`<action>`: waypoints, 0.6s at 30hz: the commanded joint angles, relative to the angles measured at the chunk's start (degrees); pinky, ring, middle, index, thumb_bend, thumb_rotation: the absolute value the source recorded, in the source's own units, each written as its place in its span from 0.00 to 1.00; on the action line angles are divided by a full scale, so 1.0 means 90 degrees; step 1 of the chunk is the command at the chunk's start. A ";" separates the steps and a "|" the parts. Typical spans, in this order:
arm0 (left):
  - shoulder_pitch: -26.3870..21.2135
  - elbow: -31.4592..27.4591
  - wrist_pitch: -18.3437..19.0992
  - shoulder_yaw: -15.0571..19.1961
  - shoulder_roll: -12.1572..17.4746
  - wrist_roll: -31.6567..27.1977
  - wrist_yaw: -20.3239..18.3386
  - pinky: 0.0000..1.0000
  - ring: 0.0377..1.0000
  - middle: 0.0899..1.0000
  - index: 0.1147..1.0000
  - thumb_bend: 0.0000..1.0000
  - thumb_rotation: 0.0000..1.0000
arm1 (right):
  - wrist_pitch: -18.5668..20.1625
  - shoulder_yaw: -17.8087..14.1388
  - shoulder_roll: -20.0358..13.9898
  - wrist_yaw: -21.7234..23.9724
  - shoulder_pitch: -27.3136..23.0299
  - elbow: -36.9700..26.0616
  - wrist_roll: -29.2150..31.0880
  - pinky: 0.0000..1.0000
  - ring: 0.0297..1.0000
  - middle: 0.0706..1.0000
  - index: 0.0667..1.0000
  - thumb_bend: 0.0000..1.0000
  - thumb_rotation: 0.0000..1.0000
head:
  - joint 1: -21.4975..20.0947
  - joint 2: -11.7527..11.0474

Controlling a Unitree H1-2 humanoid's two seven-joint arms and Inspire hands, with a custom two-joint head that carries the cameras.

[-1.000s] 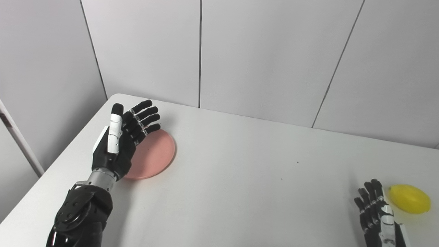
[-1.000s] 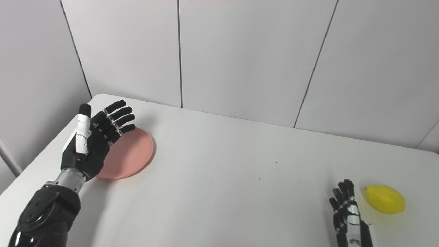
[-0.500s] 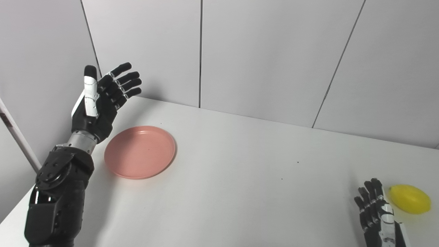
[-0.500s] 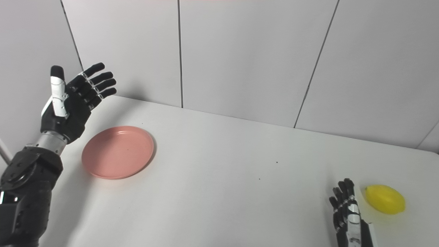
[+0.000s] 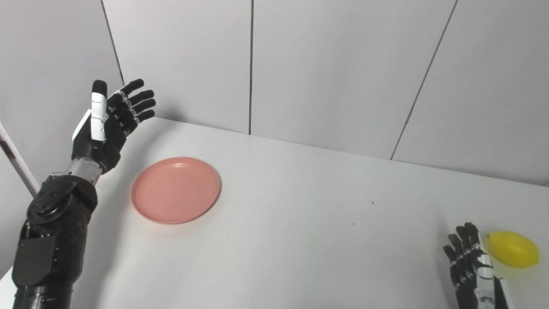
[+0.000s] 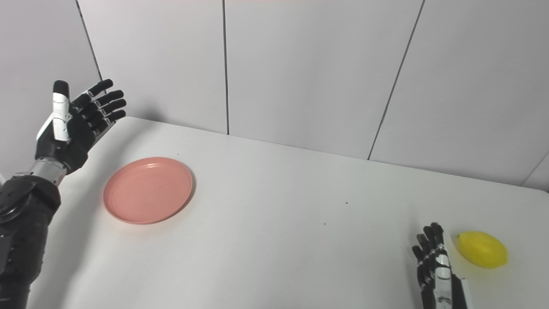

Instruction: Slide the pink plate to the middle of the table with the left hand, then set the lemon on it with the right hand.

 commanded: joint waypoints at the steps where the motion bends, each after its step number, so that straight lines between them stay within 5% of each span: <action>1: -0.0354 0.0200 -0.0524 0.0093 0.0234 0.0010 -0.0189 0.83 0.82 0.78 0.80 0.93 0.91 | -0.0154 0.0031 0.0046 0.0065 0.0128 0.0235 0.0032 1.00 1.00 1.00 1.00 0.62 0.99 | 0.0020 0.0008; 18: -0.0385 0.2439 -0.1658 0.0292 -0.0130 -0.0007 -0.0263 0.76 0.76 0.73 0.76 0.99 0.81 | -0.0016 0.0040 -0.0002 0.0076 0.0159 0.0108 0.0070 1.00 1.00 1.00 1.00 0.64 0.99 | 0.0046 0.0083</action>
